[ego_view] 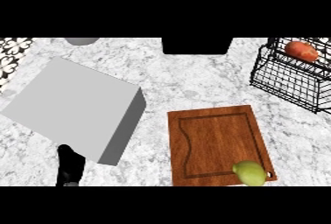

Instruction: Pick the squash from the cutting board and place it in the tiered basket

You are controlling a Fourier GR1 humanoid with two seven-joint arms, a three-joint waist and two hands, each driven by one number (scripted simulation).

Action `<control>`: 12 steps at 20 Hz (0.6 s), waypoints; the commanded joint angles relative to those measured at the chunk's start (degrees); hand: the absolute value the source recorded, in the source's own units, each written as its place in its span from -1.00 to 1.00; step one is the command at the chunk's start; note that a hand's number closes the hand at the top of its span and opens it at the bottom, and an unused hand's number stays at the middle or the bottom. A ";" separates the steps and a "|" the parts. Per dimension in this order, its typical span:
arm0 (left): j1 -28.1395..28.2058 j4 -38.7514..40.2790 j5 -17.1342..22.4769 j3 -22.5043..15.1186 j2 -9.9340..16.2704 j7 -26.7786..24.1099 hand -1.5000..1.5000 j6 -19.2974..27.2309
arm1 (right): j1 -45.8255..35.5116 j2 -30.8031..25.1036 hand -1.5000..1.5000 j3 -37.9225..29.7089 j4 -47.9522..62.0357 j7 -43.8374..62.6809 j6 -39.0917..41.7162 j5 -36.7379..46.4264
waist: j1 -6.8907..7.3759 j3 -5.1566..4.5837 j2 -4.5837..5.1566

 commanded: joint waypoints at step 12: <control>1.18 1.56 0.85 1.72 -0.42 -1.24 0.00 0.08 | 24.01 -16.22 -1.00 -12.28 15.21 -14.13 28.04 -8.12 | -2.15 0.35 -0.09</control>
